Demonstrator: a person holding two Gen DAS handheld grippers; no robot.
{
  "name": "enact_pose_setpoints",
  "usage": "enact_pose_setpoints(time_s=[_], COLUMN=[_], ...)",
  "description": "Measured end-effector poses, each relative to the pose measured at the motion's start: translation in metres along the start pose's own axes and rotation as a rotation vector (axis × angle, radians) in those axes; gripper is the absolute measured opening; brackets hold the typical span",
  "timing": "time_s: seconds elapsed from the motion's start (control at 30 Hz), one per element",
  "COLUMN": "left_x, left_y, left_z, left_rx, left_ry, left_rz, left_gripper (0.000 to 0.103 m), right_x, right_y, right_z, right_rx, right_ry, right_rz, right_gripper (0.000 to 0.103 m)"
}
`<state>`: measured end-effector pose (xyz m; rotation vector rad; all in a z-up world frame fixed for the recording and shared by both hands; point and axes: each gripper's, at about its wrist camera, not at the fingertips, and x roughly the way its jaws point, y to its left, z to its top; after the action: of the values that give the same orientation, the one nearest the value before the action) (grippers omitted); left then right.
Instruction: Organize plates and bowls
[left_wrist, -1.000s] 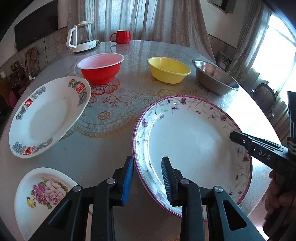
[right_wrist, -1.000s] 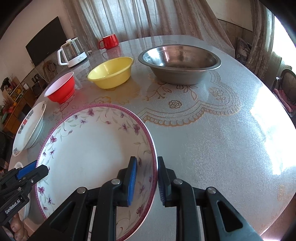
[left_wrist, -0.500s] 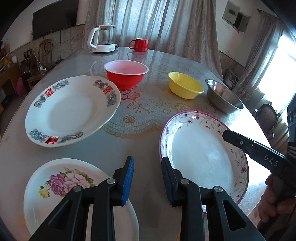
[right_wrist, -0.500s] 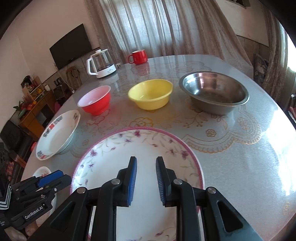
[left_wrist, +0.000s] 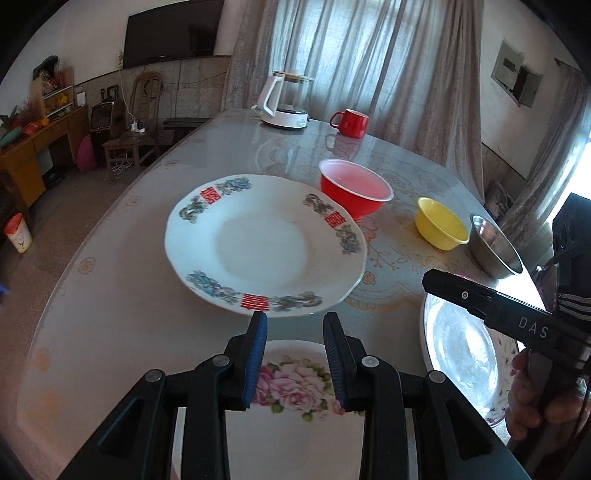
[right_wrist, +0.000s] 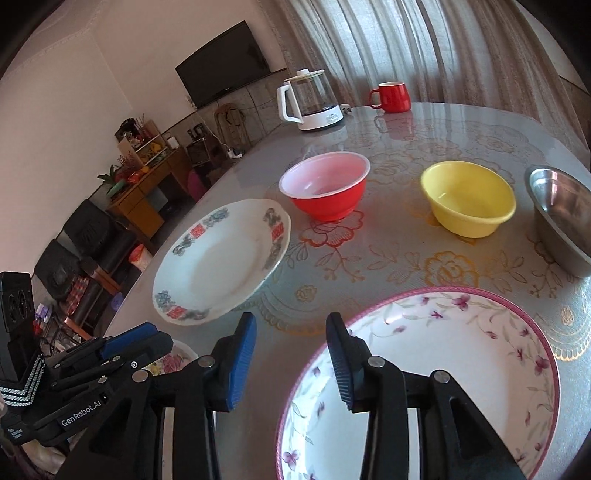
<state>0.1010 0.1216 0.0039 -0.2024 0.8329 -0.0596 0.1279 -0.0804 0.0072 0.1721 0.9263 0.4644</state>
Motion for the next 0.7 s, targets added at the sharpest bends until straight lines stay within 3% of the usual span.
enact_pose_setpoints(time_s=[0.33,0.63,0.7], left_x=[0.009,0.038,0.045], left_y=[0.066,0.107,0.114], left_z=[0.022,0.048,0.054], left_rx=[-0.065,-0.109,-0.116], left_ry=[-0.026,0.0,0.004], left_rz=[0.076,0.043,0.026], left_gripper=[0.032,0.032,0.033], right_x=[0.053,0.084,0.089], right_y=[0.011,-0.002,-0.003], right_z=[0.029,0.047,0.049], right_rx=[0.075,0.19,0.206], right_ry=[0.05,0.114,0.122], right_rz=[0.044,0.066,0.073], right_gripper=[0.04,0.04,0.035])
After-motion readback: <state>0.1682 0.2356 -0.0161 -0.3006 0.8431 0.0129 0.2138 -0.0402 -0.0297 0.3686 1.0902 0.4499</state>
